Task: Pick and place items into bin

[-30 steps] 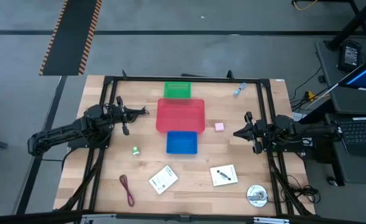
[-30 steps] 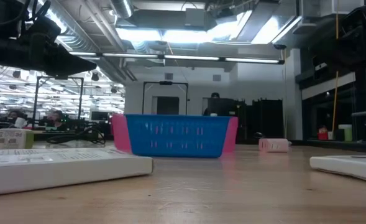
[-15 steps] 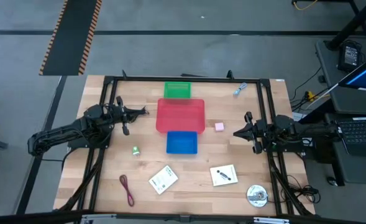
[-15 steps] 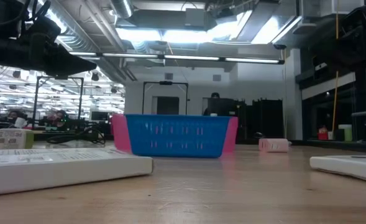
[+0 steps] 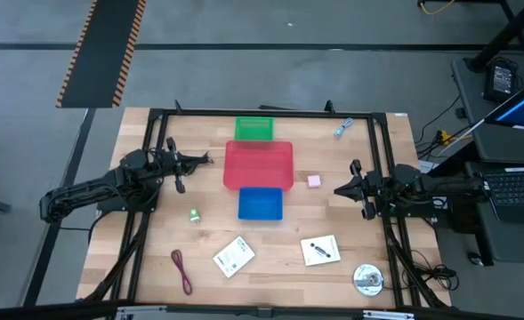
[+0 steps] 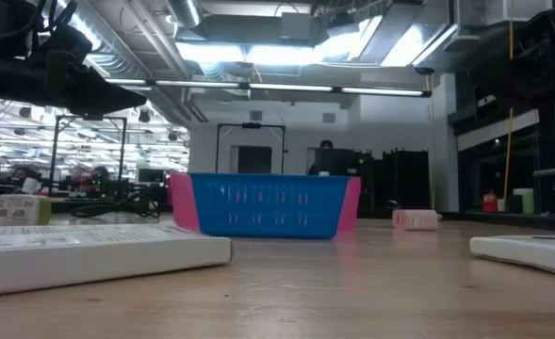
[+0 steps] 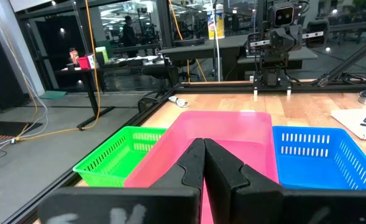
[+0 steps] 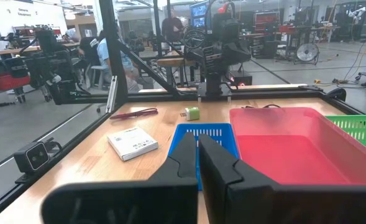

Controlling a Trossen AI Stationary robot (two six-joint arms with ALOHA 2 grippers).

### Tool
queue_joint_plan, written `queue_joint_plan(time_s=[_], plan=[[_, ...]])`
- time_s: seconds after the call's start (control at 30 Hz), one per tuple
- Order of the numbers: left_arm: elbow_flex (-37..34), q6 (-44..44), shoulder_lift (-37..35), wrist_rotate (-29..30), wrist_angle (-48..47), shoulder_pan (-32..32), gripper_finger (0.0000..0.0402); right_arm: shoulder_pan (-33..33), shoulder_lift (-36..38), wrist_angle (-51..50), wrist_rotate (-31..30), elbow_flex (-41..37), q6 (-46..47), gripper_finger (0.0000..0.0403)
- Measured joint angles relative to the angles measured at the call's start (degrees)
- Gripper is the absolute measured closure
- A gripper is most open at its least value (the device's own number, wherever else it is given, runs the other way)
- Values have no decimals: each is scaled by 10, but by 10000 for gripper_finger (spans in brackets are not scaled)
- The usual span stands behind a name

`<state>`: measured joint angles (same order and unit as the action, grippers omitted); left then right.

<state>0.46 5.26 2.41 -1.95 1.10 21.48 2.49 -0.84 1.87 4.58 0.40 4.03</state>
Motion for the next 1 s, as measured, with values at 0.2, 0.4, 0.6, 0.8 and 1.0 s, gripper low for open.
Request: queue_joint_plan(time_s=[0.2,0.4,0.6,0.8,1.0], plan=[[0,0,0,0,0,0,398,0,0,0,0,0,0,402],[0,0,0,0,0,0,398,0,0,0,0,0,0,402],[0,0,0,0,0,0,398,0,0,0,0,0,0,402],[0,20,0,0,0,0,398,0,0,0,0,0,0,402],[0,15,0,0,0,0,398,0,0,0,0,0,0,402]])
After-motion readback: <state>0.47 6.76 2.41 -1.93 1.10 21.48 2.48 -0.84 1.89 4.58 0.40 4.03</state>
